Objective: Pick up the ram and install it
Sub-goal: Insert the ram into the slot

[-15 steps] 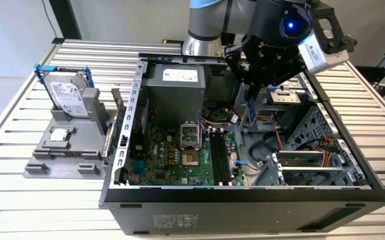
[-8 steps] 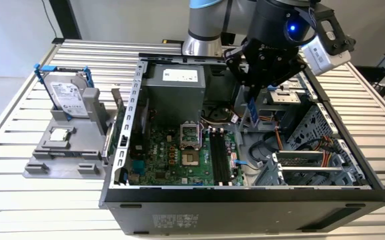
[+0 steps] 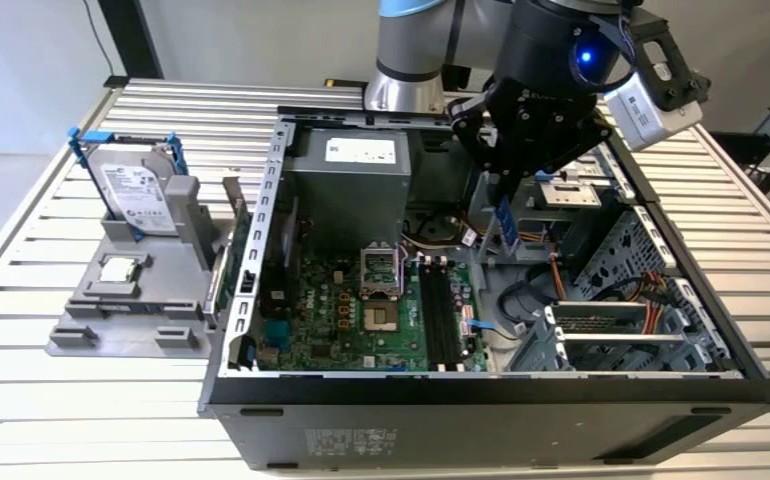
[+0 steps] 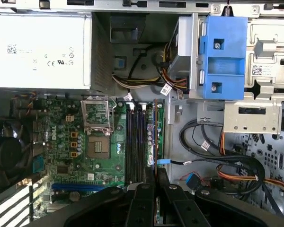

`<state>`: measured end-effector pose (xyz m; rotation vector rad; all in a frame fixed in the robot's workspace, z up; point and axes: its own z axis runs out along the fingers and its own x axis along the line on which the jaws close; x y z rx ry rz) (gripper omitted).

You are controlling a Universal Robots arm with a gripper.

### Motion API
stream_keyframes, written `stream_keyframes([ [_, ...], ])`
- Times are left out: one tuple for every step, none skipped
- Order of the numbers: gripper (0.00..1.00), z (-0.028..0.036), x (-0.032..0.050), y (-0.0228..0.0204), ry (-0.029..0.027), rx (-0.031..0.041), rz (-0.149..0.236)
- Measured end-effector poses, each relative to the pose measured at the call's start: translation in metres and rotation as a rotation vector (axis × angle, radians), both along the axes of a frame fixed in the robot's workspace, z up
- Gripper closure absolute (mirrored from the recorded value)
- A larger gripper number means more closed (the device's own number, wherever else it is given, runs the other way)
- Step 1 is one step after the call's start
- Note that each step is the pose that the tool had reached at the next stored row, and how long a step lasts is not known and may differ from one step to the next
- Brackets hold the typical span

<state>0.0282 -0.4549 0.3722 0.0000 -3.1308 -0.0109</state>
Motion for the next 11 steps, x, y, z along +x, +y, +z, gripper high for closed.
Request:
stream_keyframes([
  [1.00, 0.0000, 0.0000, 0.0000, 0.0000, -0.0001, 0.000],
  [1.00, -0.0004, 0.0000, 0.0000, 0.0000, 0.0001, 0.000],
  [1.00, -0.0009, 0.0000, 0.0000, -0.0001, 0.0003, 0.000],
  [1.00, -0.0015, 0.0000, 0.0000, 0.0000, 0.0001, 0.000],
  [1.00, -0.0022, 0.0000, 0.0000, 0.0000, 0.0001, 0.000],
  [1.00, -0.0030, 0.0000, 0.0000, 0.0000, 0.0001, 0.000],
  [1.00, -0.0038, 0.0000, 0.0000, 0.0000, 0.0000, 0.000],
  [1.00, -0.0047, 0.0000, 0.0000, -0.0001, 0.0000, 0.000],
  [1.00, -0.0055, 0.0000, 0.0000, 0.0000, 0.0001, 0.000],
  [1.00, -0.0062, 0.0000, 0.0000, 0.0000, 0.0000, 0.000],
  [1.00, -0.0068, 0.0000, 0.0000, 0.0000, -0.0001, 0.000],
])
